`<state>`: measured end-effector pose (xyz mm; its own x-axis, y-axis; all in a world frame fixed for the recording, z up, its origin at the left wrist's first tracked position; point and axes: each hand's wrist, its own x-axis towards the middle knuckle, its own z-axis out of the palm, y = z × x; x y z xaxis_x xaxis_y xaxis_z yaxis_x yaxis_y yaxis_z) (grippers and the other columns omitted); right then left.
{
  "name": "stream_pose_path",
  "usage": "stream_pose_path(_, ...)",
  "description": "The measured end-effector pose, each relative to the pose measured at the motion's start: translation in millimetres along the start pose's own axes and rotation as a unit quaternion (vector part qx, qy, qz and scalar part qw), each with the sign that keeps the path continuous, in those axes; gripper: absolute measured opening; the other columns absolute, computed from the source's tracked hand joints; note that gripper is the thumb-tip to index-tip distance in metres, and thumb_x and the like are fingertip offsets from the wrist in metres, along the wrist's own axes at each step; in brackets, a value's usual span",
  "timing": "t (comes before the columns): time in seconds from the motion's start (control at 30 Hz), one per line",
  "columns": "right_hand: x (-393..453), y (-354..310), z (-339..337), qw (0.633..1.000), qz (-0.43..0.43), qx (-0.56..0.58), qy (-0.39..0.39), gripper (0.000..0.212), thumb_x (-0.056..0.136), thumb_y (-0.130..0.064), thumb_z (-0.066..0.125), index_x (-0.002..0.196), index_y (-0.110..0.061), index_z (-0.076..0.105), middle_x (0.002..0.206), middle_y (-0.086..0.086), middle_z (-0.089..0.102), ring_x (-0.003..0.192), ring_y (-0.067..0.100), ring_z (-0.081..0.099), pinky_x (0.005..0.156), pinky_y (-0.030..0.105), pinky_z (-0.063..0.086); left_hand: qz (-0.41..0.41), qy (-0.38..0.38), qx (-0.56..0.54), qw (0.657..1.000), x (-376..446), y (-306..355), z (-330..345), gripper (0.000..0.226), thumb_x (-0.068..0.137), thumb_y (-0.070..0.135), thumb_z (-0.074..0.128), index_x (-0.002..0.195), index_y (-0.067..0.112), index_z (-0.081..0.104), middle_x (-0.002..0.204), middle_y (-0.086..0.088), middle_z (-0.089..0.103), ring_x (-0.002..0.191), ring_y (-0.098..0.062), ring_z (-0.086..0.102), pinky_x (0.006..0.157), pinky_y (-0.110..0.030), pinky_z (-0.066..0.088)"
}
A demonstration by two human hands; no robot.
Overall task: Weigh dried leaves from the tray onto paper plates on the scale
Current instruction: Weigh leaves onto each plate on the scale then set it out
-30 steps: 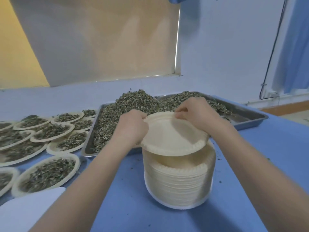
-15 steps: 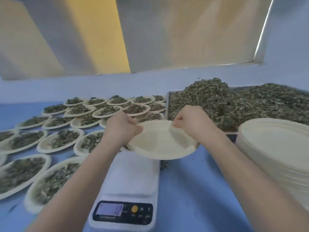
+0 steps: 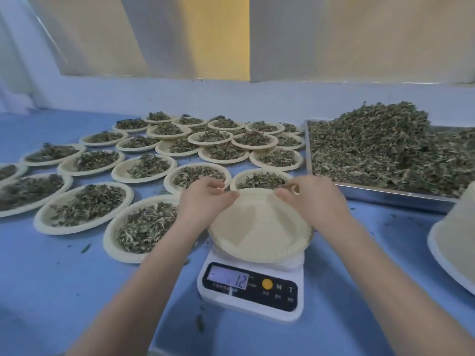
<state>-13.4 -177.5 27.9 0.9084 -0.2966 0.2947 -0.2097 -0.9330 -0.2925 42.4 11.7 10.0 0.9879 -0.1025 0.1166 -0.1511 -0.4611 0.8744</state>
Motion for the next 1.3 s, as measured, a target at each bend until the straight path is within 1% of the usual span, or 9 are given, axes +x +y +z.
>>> stream_pose_path(0.17, -9.1, 17.1, 6.0, 0.967, 0.064, 0.237, 0.063, 0.043, 0.095, -0.058, 0.033, 0.087, -0.029, 0.063, 0.079, -0.014, 0.063, 0.092, 0.017, 0.057, 0.072, 0.023, 0.038, 0.039, -0.009, -0.166, 0.985, -10.0, -5.9, -2.7, 0.034, 0.086, 0.046, 0.06, 0.115, 0.028, 0.06, 0.112, 0.017, 0.061, 0.109, -0.006, 0.057, 0.092, -0.029, 0.045)
stream_pose_path(0.3, -11.6, 21.7, 13.7, 0.88, 0.142, 0.452, 0.025, 0.052, 0.092, -0.065, 0.032, 0.112, -0.027, 0.061, 0.117, -0.005, 0.062, 0.117, 0.016, 0.052, 0.106, 0.042, 0.037, 0.03, 0.009, -0.339, 0.94, -17.7, -13.5, 4.2, 0.039, 0.091, 0.036, 0.055, 0.127, 0.021, 0.056, 0.129, 0.007, 0.058, 0.122, -0.007, 0.051, 0.102, -0.028, 0.04)
stream_pose_path(0.4, -13.5, 19.7, 14.0, 0.852, 0.157, 0.499, 0.017, 0.058, 0.092, -0.066, 0.032, 0.13, -0.029, 0.054, 0.132, -0.004, 0.056, 0.124, 0.016, 0.049, 0.111, 0.043, 0.033, 0.05, 0.033, -0.394, 0.917, -23.6, -19.2, 5.2, 0.045, 0.093, 0.034, 0.049, 0.133, 0.015, 0.051, 0.132, 0.001, 0.057, 0.123, -0.008, 0.051, 0.1, -0.024, 0.041)
stream_pose_path(0.63, -15.3, 15.1, 9.4, 0.844, 0.144, 0.516, 0.018, 0.05, 0.096, -0.06, 0.031, 0.129, -0.028, 0.052, 0.118, -0.005, 0.058, 0.11, 0.011, 0.057, 0.106, 0.038, 0.038, 0.139, 0.076, -0.375, 0.914, -32.5, -23.8, 3.6, 0.041, 0.085, 0.034, 0.046, 0.122, 0.017, 0.056, 0.127, 0.001, 0.061, 0.12, -0.007, 0.055, 0.102, -0.029, 0.043)
stream_pose_path(0.87, -12.4, 18.1, 6.5, 0.837, 0.139, 0.528, 0.02, 0.045, 0.095, -0.061, 0.032, 0.122, -0.033, 0.055, 0.117, -0.007, 0.06, 0.108, 0.01, 0.058, 0.101, 0.035, 0.04, 0.185, 0.011, -0.292, 0.938, -33.7, -4.1, 4.3, 0.041, 0.084, 0.033, 0.047, 0.122, 0.022, 0.056, 0.127, 0.011, 0.058, 0.118, 0.0, 0.053, 0.098, -0.019, 0.044)
stream_pose_path(0.97, -10.0, 25.2, 1.6, 0.86, 0.125, 0.49, 0.07, 0.033, 0.095, -0.059, 0.033, 0.114, -0.044, 0.055, 0.117, -0.016, 0.059, 0.114, 0.008, 0.053, 0.095, 0.029, 0.038, 0.228, -0.048, -0.168, 0.958, -22.9, 30.8, 5.7, 0.036, 0.085, 0.036, 0.052, 0.12, 0.034, 0.06, 0.119, 0.024, 0.06, 0.108, 0.01, 0.054, 0.084, -0.006, 0.042)
stream_pose_path(1.07, 4.3, 40.0, -6.1, 0.901, 0.134, 0.395, 0.116, 0.033, 0.097, -0.048, 0.039, 0.124, -0.036, 0.054, 0.121, -0.016, 0.059, 0.113, 0.008, 0.05, 0.085, 0.024, 0.035, 0.239, -0.147, -0.005, 0.96, 2.2, 81.4, 39.2, 0.028, 0.089, 0.031, 0.059, 0.116, 0.035, 0.063, 0.119, 0.019, 0.062, 0.107, -0.001, 0.054, 0.089, -0.015, 0.038)
stream_pose_path(1.17, 34.5, 64.2, -12.3, 0.956, 0.155, 0.225, 0.106, 0.048, 0.096, -0.039, 0.046, 0.141, -0.021, 0.042, 0.139, 0.004, 0.051, 0.126, 0.024, 0.048, 0.103, 0.038, 0.036, 0.286, -0.22, 0.173, 0.917, 31.1, 124.5, 92.6, 0.04, 0.091, 0.014, 0.052, 0.129, 0.023, 0.056, 0.131, 0.002, 0.057, 0.117, -0.013, 0.052, 0.086, -0.014, 0.032)
stream_pose_path(1.3, 79.9, 106.7, -19.2, 0.962, 0.233, 0.117, 0.078, 0.052, 0.092, -0.035, 0.051, 0.14, -0.018, 0.04, 0.142, 0.014, 0.041, 0.129, 0.034, 0.041, 0.105, 0.045, 0.035, 0.316, -0.291, 0.347, 0.834, 65.5, 155.9, 146.0, 0.048, 0.091, 0.005, 0.042, 0.138, 0.01, 0.043, 0.134, -0.012, 0.053, 0.122, -0.026, 0.049, 0.095, -0.029, 0.04)
